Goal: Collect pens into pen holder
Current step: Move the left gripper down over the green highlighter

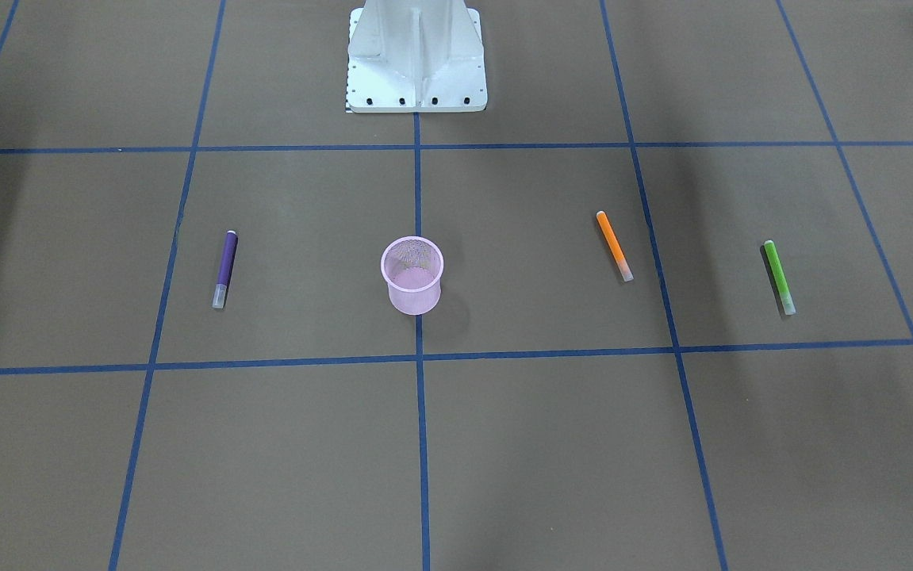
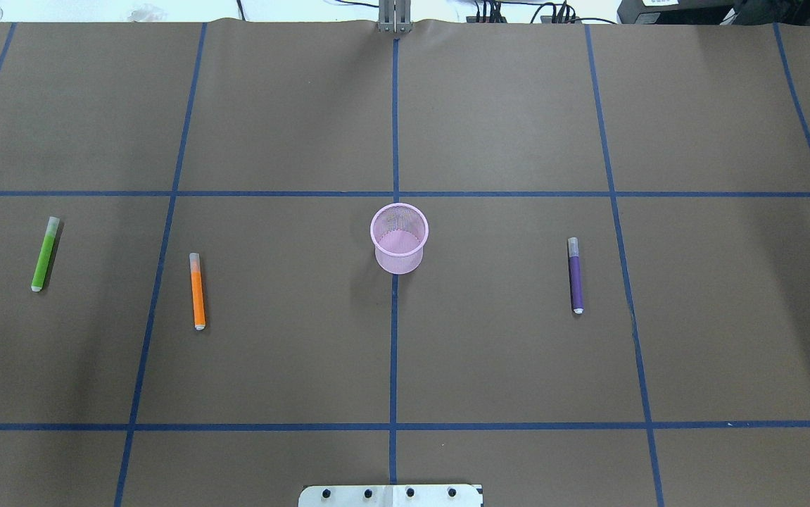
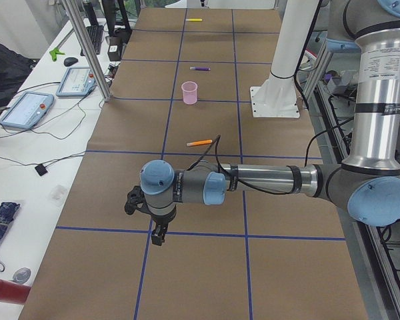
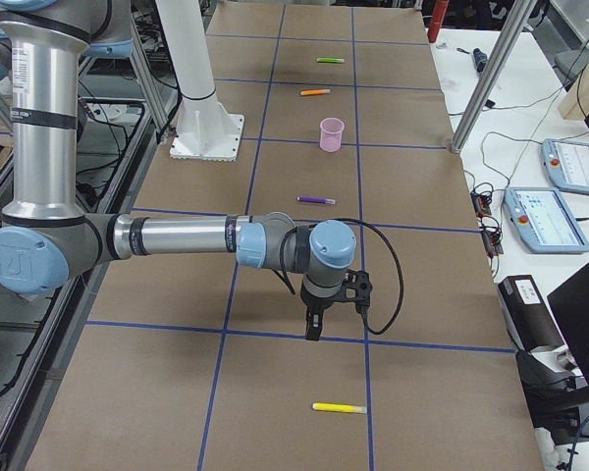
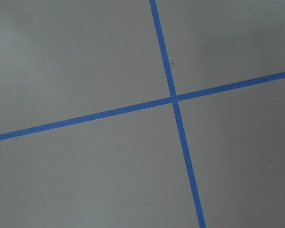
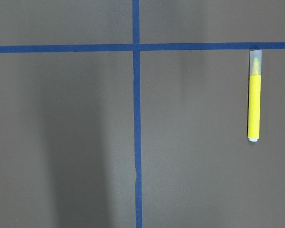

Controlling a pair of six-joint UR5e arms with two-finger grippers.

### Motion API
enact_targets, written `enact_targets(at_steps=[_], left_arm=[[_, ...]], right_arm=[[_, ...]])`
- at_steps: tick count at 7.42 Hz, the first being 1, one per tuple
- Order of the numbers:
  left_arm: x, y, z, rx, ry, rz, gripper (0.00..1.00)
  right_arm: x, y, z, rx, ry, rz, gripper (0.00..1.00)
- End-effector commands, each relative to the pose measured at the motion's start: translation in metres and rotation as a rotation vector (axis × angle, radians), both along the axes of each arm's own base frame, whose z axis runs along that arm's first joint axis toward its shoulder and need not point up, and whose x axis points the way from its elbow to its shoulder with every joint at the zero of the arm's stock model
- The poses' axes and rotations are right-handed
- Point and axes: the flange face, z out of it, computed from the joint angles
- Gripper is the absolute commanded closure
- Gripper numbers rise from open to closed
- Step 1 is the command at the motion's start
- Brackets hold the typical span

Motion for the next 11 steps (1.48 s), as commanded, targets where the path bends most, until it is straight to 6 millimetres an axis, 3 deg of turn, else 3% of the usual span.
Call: enact_targets(at_steps=[1,4,8,9,10,11], left_arm=[[0.0,0.002,0.004,-0.003,0.0,0.003,0.0],[0.0,-0.002,-0.003,0.008,0.0,-0.001,0.0],[0.006,-0.019,-0.028,0.106,0.01,-0.012,0.0],[0.012,-0.026,-0.044,0.125,0.016,-0.041,0.0],[0.028,-0.031,-0.054,0.182,0.022,-0.023,0.0],[0.058,-0.034,-0.054,0.114,0.045,-0.064,0.0]], right_arm=[[-0.001,-0.001,-0.001,0.002,-0.001,0.0,0.0],[0.0,-0.001,0.0,-0.001,0.001,0.002,0.0],[-0.001,-0.007,-0.007,0.01,0.001,0.004,0.0],[-0.001,-0.014,-0.014,0.025,0.002,0.004,0.0],[-0.001,-0.015,-0.016,0.03,0.0,0.004,0.0],[-0.001,-0.016,-0.018,0.035,0.0,0.004,0.0]])
